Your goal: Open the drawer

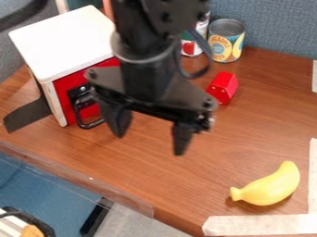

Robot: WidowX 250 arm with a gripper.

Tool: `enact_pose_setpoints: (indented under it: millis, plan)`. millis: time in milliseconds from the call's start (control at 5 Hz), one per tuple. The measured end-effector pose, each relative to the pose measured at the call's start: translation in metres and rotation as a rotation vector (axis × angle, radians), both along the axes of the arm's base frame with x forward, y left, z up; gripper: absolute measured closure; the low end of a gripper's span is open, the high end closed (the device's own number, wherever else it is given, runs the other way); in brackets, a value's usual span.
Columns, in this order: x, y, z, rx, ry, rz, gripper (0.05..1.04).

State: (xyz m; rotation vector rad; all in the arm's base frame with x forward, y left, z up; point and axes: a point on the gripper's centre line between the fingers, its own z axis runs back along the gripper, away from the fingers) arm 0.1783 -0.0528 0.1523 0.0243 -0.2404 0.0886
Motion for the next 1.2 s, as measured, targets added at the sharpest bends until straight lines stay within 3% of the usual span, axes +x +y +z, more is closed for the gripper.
enact_pose_setpoints:
  millis: [200,400,600,1000,1200]
  plan:
    - [0.007,0.019,-0.01,0.014,0.023,-0.061,0.082]
    - [0.017,0.037,-0.026,0.097,0.046,-0.158,0.082]
    - [0.028,0.051,-0.036,0.148,0.058,-0.213,0.083]
    - [0.044,0.085,-0.055,0.195,0.094,-0.283,0.083]
    - [0.053,0.104,-0.063,0.209,0.07,-0.259,0.082]
